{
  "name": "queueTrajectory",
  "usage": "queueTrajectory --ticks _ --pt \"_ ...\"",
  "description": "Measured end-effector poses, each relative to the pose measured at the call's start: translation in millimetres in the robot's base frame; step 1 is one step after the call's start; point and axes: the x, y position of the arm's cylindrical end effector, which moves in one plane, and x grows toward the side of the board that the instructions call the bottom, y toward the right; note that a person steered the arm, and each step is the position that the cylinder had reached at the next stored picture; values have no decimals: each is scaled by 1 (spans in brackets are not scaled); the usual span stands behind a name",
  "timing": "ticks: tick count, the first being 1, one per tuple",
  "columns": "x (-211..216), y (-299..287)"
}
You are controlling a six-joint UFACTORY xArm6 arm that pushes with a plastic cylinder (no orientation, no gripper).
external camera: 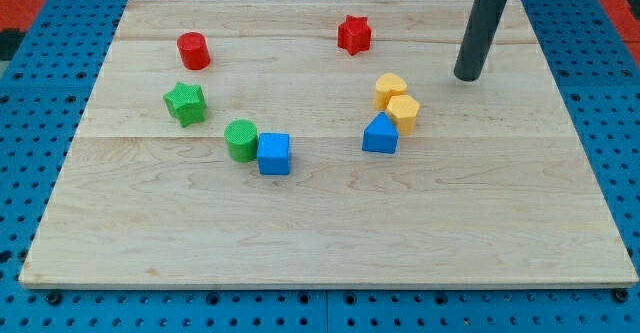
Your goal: Point your arm at the top of red circle
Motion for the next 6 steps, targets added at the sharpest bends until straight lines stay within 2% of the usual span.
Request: queueTrajectory --ticks 3,4,5,6 --pt "-11 25" --pt "-55 54" --pt "-117 8" --pt "-148 -138"
